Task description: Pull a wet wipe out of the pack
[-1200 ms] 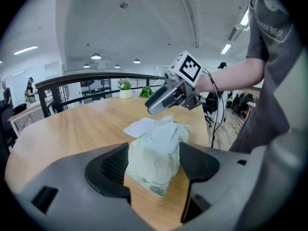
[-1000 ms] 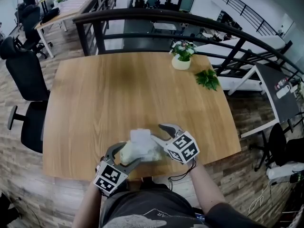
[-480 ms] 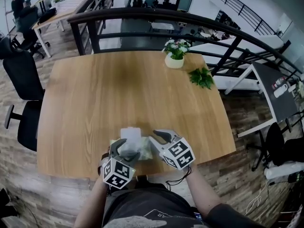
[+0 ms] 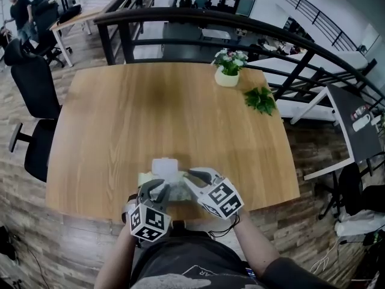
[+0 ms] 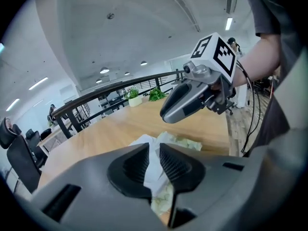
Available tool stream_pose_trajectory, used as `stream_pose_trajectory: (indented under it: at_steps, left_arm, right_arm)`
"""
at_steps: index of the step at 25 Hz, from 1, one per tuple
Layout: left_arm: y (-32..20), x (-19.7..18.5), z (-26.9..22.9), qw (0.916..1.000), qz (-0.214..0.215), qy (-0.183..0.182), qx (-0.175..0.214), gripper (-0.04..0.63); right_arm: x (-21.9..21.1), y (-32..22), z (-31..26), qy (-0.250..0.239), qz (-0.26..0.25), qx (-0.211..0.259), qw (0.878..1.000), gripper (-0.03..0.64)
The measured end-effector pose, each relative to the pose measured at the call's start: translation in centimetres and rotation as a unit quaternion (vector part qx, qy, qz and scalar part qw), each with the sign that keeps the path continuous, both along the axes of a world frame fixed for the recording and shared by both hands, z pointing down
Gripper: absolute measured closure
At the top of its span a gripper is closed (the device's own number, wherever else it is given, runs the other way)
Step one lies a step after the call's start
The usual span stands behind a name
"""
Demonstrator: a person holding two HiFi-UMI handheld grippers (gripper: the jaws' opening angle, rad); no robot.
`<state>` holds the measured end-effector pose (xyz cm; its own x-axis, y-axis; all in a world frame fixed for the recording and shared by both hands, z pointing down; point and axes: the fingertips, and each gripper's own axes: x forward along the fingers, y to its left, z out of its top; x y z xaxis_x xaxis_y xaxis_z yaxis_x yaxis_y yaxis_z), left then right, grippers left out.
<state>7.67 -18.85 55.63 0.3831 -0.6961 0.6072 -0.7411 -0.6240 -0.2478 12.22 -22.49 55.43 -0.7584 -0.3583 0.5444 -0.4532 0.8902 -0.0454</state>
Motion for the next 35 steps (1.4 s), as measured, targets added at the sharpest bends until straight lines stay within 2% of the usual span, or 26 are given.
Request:
stream_pose_trajectory:
  at_steps: [2,4,9,13,19,24,28,35]
  left_arm:
    - [0.1,0.1,0.1,1.0000,-0.002,-0.005,0.001,0.555]
    - [0.2,0.2,0.2,1.0000,-0.002,0.000,-0.005,0.565]
    - [0.5,0.2,0.7,0.9982,0.001,0.044,-0.042,0.581]
    - [0.6,-0.2,0.2,0.9966,0.003,0.068,-0.047,0.583]
    - [0.4,-1.2,-1.0,0.9920,-0.003,0.114,-0.055,0.583]
    - [0.0,-2.6,-1.4,0.9910,-0.008,0.123,-0.052,0.583]
    - [0.3,-4.3,-1.5,0.9879,-0.024,0.140,-0.062,0.583]
    - [1.1,-6.6,-0.2,0.9826,-0.045,0.158,-0.086,0.583]
  right_arm:
    - [-0.6,0.6,0.0,-0.001,-0.021,0.002,1.000,0.532]
    - [-1.0,1.2,0.0,0.009,-0.043,0.008,0.999,0.532]
    - [-2.1,3.0,0.6,0.036,-0.105,0.007,0.994,0.531]
    - [-2.9,3.9,1.5,0.078,-0.141,0.016,0.987,0.513]
    - [-4.1,3.6,0.6,0.087,-0.135,0.028,0.987,0.445]
    - [-5.1,3.4,0.9,0.106,-0.141,0.029,0.984,0.439]
    - [-5.5,3.8,1.6,0.132,-0.148,0.012,0.980,0.436]
    - [-5.2,3.6,2.8,0.166,-0.126,-0.002,0.978,0.437]
